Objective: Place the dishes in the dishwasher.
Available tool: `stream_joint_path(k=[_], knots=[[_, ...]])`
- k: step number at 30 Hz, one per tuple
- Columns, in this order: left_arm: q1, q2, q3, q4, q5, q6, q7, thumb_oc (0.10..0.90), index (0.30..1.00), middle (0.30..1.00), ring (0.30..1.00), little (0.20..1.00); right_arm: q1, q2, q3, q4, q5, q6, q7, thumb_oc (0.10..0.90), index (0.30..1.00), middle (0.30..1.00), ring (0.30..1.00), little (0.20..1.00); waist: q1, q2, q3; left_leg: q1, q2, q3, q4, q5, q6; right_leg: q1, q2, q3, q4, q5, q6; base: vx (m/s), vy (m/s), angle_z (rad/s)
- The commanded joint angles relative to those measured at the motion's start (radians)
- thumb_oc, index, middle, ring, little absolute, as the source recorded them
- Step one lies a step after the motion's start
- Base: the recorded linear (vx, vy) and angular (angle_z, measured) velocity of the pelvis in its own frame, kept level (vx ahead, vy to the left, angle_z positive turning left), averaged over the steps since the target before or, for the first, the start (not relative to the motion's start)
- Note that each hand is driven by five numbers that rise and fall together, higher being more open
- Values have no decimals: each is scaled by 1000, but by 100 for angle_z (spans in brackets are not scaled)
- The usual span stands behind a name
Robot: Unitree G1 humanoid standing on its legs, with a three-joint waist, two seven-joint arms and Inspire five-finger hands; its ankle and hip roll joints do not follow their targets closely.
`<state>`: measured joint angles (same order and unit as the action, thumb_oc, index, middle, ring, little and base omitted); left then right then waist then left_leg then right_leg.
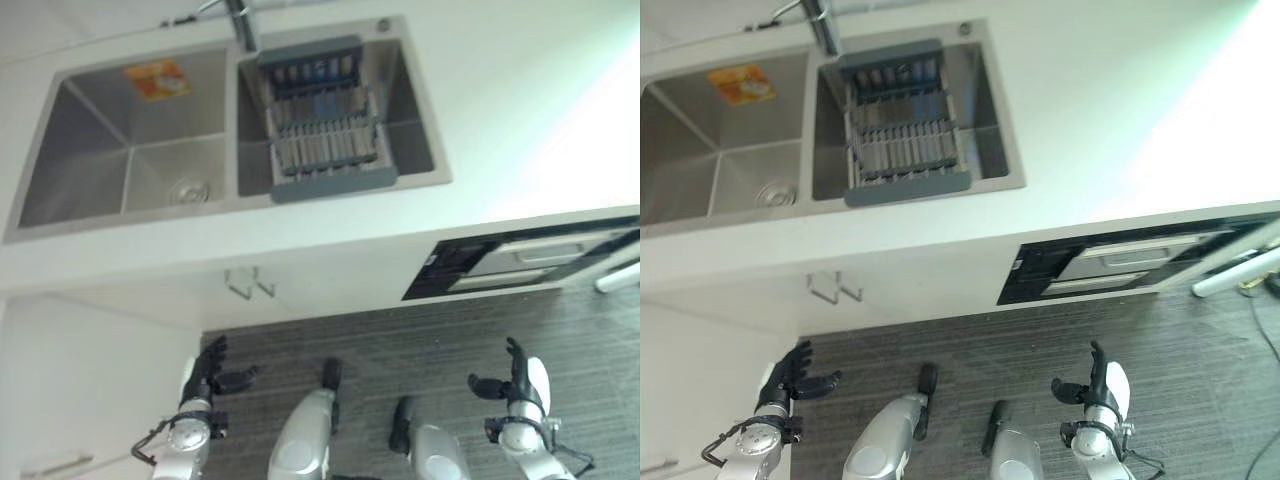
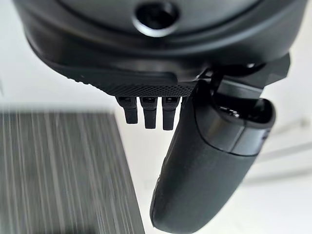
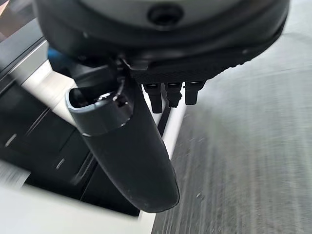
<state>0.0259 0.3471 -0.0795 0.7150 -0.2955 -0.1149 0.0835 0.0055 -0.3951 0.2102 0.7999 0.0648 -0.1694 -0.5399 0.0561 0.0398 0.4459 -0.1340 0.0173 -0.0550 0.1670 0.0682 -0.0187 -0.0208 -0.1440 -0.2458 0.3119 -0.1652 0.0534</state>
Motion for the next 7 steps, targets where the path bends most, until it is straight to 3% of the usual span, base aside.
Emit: stream_joint_path(k=[1, 3, 4, 6, 7], knots=[[35, -49, -26, 29, -132, 90, -152, 800, 900, 900, 900, 900, -37, -28, 4, -2, 99, -58, 26, 800, 900, 900, 900, 900, 10, 19, -102, -24, 14, 17, 133, -225, -9, 10, 15, 22, -12, -59, 4, -28, -7, -20], [25, -85, -29, 69, -170, 149, -263, 800, 900, 900, 900, 900, -34, -5, -12, 32, 155, -64, 69, 800, 900, 900, 900, 900, -1, 15, -120, -11, 14, 29, 133, -235, -6, 5, 12, 37, -12, -55, 6, -32, 3, -32], [19, -109, -40, 104, -190, 212, -309, 800, 900, 900, 900, 900, -32, 16, -29, 62, 212, -68, 113, 800, 900, 900, 900, 900, -13, 14, -132, 6, 14, 39, 133, -247, -5, 4, 10, 52, -12, -55, 11, -51, 24, -36], [10, -126, -41, 165, -206, 275, -353, 800, 900, 900, 900, 900, -32, 34, -45, 91, 247, -58, 155, 800, 900, 900, 900, 900, -28, 16, -153, 8, 15, 52, 133, -254, -3, -11, 9, 65, -12, -50, 15, -49, 31, -46], [4, -134, -43, 204, -209, 339, -359, 800, 900, 900, 900, 900, -32, 42, -49, 111, 251, -55, 173, 800, 900, 900, 900, 900, -35, 17, -161, 12, 16, 58, 133, -258, -4, -15, 8, 71, -12, -49, 18, -33, 26, -46]])
